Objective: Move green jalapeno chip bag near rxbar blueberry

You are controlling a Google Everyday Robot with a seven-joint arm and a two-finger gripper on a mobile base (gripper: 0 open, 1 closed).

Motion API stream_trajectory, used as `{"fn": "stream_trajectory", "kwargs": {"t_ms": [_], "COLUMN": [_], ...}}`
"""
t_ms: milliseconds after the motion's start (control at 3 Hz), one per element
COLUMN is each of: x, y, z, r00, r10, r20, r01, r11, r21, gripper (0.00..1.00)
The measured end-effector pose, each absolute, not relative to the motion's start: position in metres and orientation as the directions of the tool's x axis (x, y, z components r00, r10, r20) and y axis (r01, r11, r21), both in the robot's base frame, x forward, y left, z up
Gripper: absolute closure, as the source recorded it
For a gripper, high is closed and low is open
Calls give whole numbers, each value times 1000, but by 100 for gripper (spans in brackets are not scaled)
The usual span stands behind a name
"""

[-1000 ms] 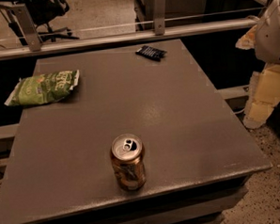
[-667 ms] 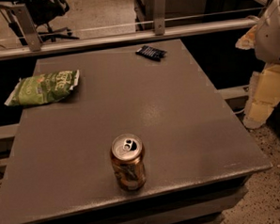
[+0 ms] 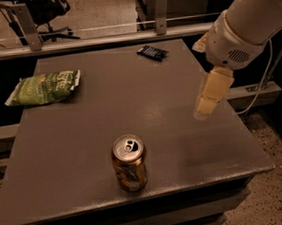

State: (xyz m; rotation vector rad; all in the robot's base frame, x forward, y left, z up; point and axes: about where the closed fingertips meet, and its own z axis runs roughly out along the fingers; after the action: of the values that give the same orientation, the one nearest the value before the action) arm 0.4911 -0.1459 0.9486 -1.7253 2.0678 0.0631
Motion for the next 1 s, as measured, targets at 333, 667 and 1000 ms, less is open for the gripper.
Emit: {"fn": "stream_trajectory", "kwargs": {"t_ms": [333, 667, 1000], "x": [541, 584, 611], "y": [-75, -18, 41], "z": [939, 937, 926], "r00": [-39, 17, 49], "r10": [-868, -784, -697], "r20": [-496, -620, -715], "r01": [-938, -927, -930], "r11": [202, 220, 229], "r21": [-281, -303, -288], "gripper": [0, 0, 0]}}
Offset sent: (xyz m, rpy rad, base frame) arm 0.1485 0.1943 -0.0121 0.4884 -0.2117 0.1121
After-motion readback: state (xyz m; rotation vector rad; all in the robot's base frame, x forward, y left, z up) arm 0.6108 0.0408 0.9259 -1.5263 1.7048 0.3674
